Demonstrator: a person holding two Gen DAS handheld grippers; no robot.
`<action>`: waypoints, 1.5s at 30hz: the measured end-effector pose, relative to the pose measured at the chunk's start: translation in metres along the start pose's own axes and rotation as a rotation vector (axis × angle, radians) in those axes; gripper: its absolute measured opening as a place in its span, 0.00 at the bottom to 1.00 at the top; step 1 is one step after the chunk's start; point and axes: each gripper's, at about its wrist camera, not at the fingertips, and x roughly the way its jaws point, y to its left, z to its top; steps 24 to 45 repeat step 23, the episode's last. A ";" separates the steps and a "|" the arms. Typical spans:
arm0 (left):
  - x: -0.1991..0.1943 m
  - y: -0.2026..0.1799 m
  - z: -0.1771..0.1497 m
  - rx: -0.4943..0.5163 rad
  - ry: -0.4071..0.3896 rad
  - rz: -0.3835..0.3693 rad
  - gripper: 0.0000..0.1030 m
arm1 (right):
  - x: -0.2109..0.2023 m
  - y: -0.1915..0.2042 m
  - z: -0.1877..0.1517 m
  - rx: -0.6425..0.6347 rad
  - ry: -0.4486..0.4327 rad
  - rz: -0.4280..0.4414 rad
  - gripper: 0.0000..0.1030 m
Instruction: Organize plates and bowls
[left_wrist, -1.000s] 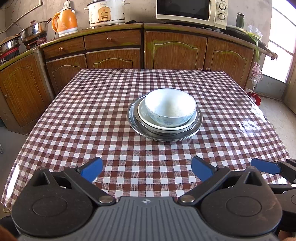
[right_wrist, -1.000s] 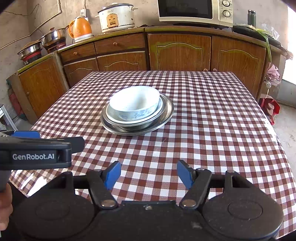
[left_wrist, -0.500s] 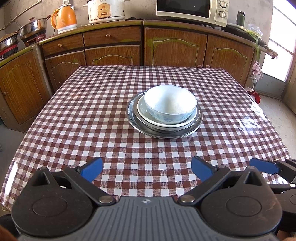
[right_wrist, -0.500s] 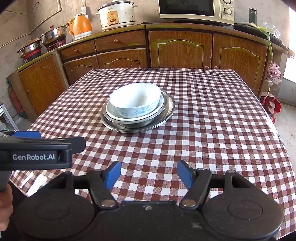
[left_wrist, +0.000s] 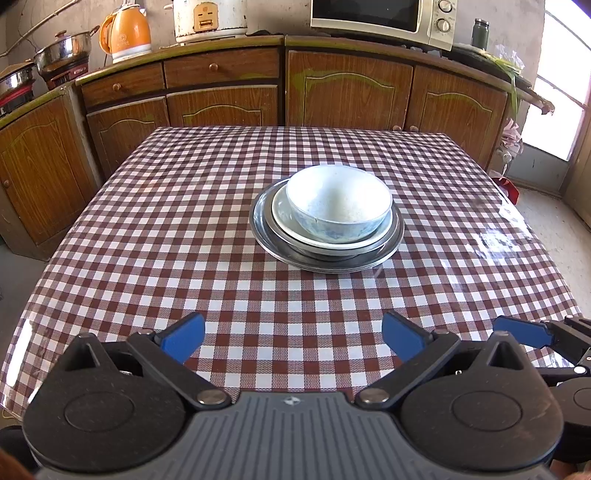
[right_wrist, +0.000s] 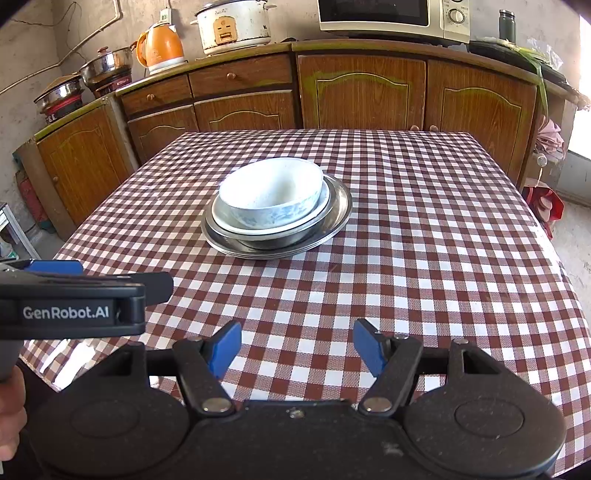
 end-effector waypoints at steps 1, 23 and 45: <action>0.000 0.000 0.000 -0.001 0.002 0.000 1.00 | 0.000 0.000 0.000 0.000 0.000 0.000 0.78; 0.001 0.001 -0.001 -0.003 0.004 -0.013 1.00 | 0.002 0.000 -0.002 -0.001 0.007 -0.006 0.78; 0.001 0.001 -0.001 -0.003 0.004 -0.013 1.00 | 0.002 0.000 -0.002 -0.001 0.007 -0.006 0.78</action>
